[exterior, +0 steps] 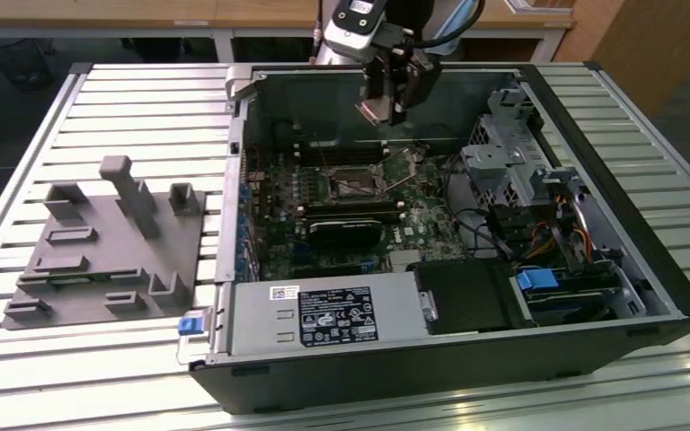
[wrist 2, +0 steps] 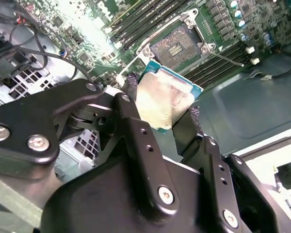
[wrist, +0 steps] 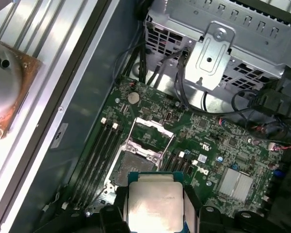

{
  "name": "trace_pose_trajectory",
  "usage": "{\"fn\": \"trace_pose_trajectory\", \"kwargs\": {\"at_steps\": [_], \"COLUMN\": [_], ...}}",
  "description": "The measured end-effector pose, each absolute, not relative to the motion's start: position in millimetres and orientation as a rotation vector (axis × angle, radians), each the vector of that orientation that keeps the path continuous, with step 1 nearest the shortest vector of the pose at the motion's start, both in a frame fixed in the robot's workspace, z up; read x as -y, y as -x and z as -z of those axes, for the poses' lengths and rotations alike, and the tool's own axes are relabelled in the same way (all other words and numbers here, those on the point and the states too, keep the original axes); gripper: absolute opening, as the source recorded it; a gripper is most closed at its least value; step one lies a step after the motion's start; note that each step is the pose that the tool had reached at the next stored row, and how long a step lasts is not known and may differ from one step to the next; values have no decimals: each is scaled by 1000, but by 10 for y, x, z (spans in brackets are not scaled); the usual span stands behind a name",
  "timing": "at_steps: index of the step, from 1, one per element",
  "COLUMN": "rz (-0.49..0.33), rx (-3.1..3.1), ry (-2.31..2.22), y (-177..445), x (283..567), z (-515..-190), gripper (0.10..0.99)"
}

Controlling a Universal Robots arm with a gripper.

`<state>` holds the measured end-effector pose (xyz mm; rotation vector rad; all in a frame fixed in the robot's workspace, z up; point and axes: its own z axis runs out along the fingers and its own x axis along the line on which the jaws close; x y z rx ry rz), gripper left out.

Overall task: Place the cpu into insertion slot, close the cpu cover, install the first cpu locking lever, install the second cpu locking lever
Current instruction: 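Place the cpu into insertion slot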

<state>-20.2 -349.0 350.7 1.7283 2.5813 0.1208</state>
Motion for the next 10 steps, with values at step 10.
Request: {"fn": "trace_pose_trajectory", "kwargs": {"at_steps": [10], "rz": [-117], "rx": [-2464], "ry": [-1885], "y": [202], "x": [3487], "z": [-3483], "gripper": [541]}}
